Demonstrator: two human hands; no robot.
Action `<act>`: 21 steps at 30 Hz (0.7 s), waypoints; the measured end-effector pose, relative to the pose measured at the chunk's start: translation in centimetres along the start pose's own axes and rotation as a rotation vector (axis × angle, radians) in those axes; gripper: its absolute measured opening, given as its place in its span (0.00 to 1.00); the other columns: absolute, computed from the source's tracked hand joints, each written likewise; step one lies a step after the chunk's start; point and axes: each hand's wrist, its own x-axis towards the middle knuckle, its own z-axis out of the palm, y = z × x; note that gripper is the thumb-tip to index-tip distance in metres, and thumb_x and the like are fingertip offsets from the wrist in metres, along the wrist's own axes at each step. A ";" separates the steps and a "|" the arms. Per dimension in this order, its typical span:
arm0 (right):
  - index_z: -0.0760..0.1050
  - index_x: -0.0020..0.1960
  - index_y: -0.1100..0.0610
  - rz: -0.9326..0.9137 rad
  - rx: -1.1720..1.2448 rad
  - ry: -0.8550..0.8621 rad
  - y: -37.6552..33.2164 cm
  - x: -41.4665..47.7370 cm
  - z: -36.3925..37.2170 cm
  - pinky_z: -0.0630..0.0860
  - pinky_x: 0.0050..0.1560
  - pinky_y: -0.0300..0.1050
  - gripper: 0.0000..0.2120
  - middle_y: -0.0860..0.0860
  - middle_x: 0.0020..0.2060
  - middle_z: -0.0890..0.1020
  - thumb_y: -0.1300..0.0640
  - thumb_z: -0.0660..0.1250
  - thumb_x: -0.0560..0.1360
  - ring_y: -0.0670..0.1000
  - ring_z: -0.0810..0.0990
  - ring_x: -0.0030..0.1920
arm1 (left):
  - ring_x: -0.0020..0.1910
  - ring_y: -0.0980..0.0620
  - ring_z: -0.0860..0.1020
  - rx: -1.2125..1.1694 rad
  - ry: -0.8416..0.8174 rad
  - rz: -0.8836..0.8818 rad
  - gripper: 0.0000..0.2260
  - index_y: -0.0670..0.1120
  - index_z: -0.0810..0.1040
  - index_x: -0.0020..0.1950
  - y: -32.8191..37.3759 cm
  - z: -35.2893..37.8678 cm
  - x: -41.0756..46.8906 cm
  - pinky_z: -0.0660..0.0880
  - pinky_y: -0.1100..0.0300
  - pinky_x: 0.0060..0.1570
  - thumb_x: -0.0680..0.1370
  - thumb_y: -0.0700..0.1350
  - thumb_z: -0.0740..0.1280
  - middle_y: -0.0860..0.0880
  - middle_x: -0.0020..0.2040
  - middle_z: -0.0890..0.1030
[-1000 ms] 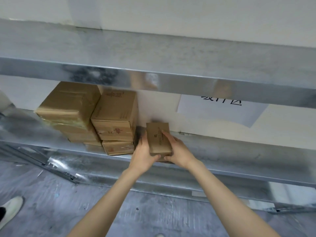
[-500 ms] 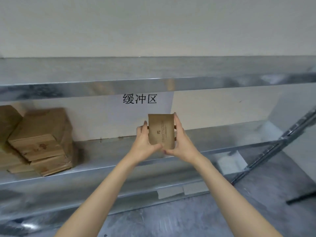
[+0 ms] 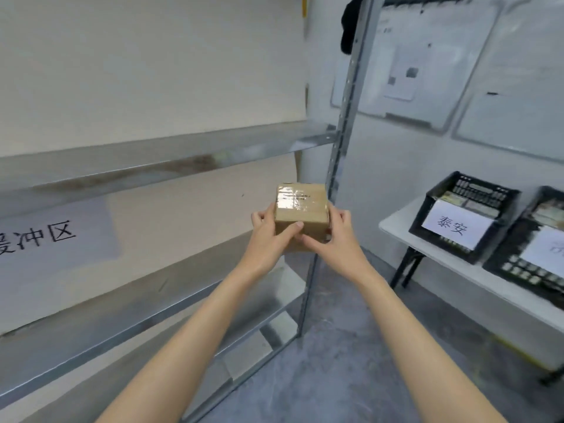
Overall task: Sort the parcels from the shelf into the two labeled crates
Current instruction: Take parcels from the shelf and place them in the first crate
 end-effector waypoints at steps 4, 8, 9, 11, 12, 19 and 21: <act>0.58 0.76 0.46 0.029 -0.016 0.182 2.2 -1.1 -8.0 0.70 0.63 0.34 0.44 0.44 0.59 0.65 0.41 0.76 0.67 0.36 0.72 0.61 | 0.62 0.61 0.64 -0.043 -0.136 0.039 0.27 0.51 0.66 0.73 3.1 7.6 2.7 0.63 0.60 0.67 0.76 0.54 0.68 0.52 0.60 0.70; 0.58 0.77 0.49 0.046 -0.104 0.335 4.8 -1.9 -15.0 0.60 0.49 0.14 0.42 0.45 0.59 0.65 0.45 0.76 0.70 0.20 0.65 0.54 | 0.60 0.72 0.66 -0.101 -0.257 0.111 0.28 0.55 0.63 0.75 5.3 14.8 5.1 0.63 0.58 0.68 0.77 0.53 0.69 0.51 0.65 0.69; 0.57 0.77 0.49 0.058 -0.128 0.367 5.4 -2.0 -16.5 0.60 0.49 0.14 0.42 0.45 0.60 0.65 0.45 0.76 0.70 0.19 0.64 0.54 | 0.64 0.67 0.67 -0.129 -0.287 0.110 0.29 0.55 0.62 0.75 5.7 16.6 5.7 0.63 0.56 0.70 0.77 0.53 0.69 0.52 0.65 0.68; 0.57 0.77 0.47 0.084 -0.147 0.427 6.7 -2.2 -19.5 0.63 0.52 0.18 0.41 0.45 0.63 0.65 0.45 0.75 0.71 0.20 0.64 0.55 | 0.66 0.58 0.68 -0.162 -0.344 0.111 0.29 0.57 0.61 0.74 6.4 20.0 7.0 0.64 0.54 0.71 0.76 0.53 0.70 0.53 0.66 0.66; 0.58 0.76 0.47 0.097 -0.156 0.454 7.4 -2.2 -20.9 0.65 0.53 0.21 0.41 0.45 0.65 0.66 0.45 0.75 0.71 0.22 0.65 0.56 | 0.66 0.58 0.68 -0.173 -0.368 0.119 0.29 0.59 0.61 0.73 6.7 21.7 7.7 0.64 0.54 0.70 0.76 0.54 0.70 0.54 0.66 0.66; 0.60 0.74 0.48 0.170 -0.254 0.611 12.5 -0.7 -30.3 0.73 0.66 0.51 0.39 0.45 0.69 0.70 0.41 0.74 0.70 0.45 0.71 0.66 | 0.67 0.64 0.67 -0.261 -0.538 0.204 0.29 0.62 0.61 0.71 7.6 32.9 14.7 0.65 0.67 0.59 0.74 0.57 0.71 0.61 0.67 0.70; 0.61 0.73 0.49 0.197 -0.285 0.646 14.0 0.3 -32.8 0.74 0.64 0.53 0.36 0.44 0.68 0.71 0.45 0.75 0.71 0.45 0.73 0.63 | 0.67 0.65 0.67 -0.277 -0.575 0.220 0.30 0.60 0.61 0.72 7.7 36.0 16.9 0.66 0.69 0.58 0.75 0.55 0.71 0.63 0.67 0.70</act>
